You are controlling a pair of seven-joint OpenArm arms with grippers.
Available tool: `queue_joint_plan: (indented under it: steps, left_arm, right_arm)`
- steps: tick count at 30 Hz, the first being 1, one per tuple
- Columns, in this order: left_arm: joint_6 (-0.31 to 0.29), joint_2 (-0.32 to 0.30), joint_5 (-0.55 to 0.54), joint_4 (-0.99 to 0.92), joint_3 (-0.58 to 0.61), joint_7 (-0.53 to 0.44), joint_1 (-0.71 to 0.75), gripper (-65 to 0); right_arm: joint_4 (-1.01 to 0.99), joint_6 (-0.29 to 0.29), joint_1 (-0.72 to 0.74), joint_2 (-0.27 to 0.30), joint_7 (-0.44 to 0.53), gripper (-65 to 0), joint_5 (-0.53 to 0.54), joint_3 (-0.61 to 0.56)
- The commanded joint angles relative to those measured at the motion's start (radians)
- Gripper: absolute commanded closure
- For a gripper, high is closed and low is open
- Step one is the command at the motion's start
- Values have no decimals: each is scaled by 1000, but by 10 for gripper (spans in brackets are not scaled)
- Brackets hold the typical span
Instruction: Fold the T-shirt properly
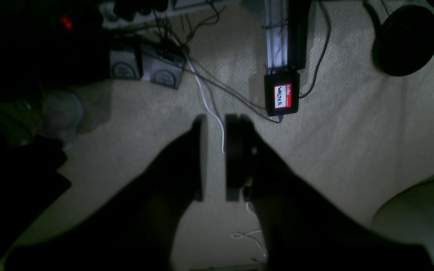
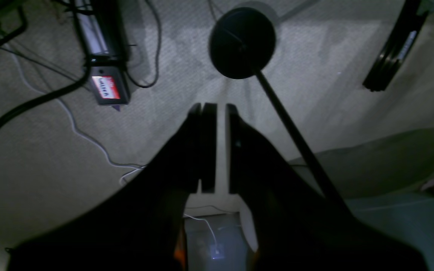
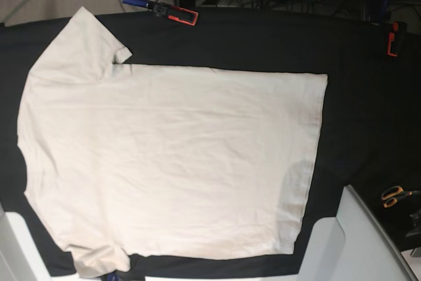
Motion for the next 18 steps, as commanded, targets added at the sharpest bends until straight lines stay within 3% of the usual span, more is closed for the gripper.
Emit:
queue_joint_plan:
  steps: [1,8,14,17,18]
  left_arm:
    - [0,0,-4,0,1,-5,12,-91]
    - [-3,-19,-107,36,-53,-16,13,-86]
    - [-3,-33,-113,105,-50,-14,42,-81]
    - [-3,-33,-113,105,-50,-9,42,0]
    - [-3,-33,-113,105,-50,-8,41,0]
  right_arm:
    - [0,-4,-5,11,5,-48,4,3]
    - [163,-4,-81,9,7,-47,6,5]
    - [274,-4,-141,9,-1,-42,6,5]
    - [261,-4,-130,8,-1,-42,6,3]
    - [249,-4,-127,8,-1,-42,6,2]
